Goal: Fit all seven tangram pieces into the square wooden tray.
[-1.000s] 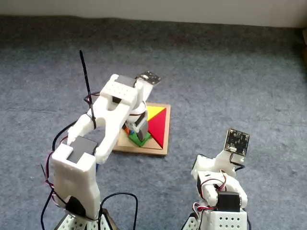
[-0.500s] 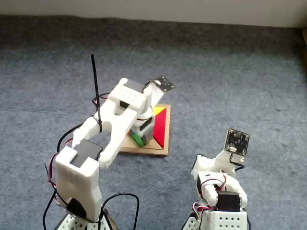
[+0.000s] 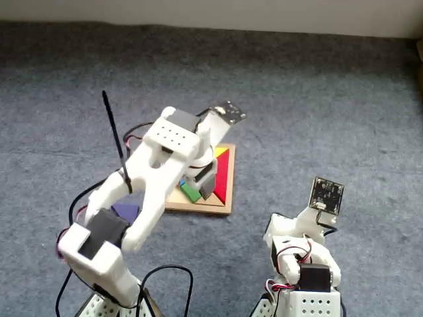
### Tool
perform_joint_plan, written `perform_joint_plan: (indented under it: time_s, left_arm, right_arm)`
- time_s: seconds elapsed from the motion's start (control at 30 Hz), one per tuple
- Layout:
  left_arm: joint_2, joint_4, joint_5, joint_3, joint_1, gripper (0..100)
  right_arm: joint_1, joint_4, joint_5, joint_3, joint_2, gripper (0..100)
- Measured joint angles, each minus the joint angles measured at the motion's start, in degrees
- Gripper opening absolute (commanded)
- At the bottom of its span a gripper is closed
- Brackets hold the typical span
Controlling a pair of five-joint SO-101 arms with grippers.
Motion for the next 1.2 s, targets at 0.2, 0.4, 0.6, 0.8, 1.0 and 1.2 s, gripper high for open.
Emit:
perform_joint_plan:
  time_s: [0.2, 0.4, 0.6, 0.8, 1.0, 1.2]
  left_arm:
    - [-12.75, 0.09, 0.18, 9.58, -5.89, 26]
    - [-24.18, 0.09, 0.18, 20.84, -15.74, 30]
    - [-31.65, -1.41, -0.44, 33.14, -26.64, 34]
    - [-33.67, -8.44, -0.26, 42.11, -36.13, 34]
    - [-33.67, -16.62, -0.09, 49.85, -37.89, 34]
    - [-33.67, -23.74, 6.59, 51.52, -38.24, 34]
  right_arm:
    - [0.00, 0.00, 0.00, 0.00, 0.00, 0.4]
    - [0.00, 0.00, 0.00, 0.00, 0.00, 0.4]
    - [0.00, 0.00, 0.00, 0.00, 0.00, 0.4]
    - [0.00, 0.00, 0.00, 0.00, 0.00, 0.4]
    - [0.00, 0.00, 0.00, 0.00, 0.00, 0.4]
    - [0.00, 0.00, 0.00, 0.00, 0.00, 0.4]
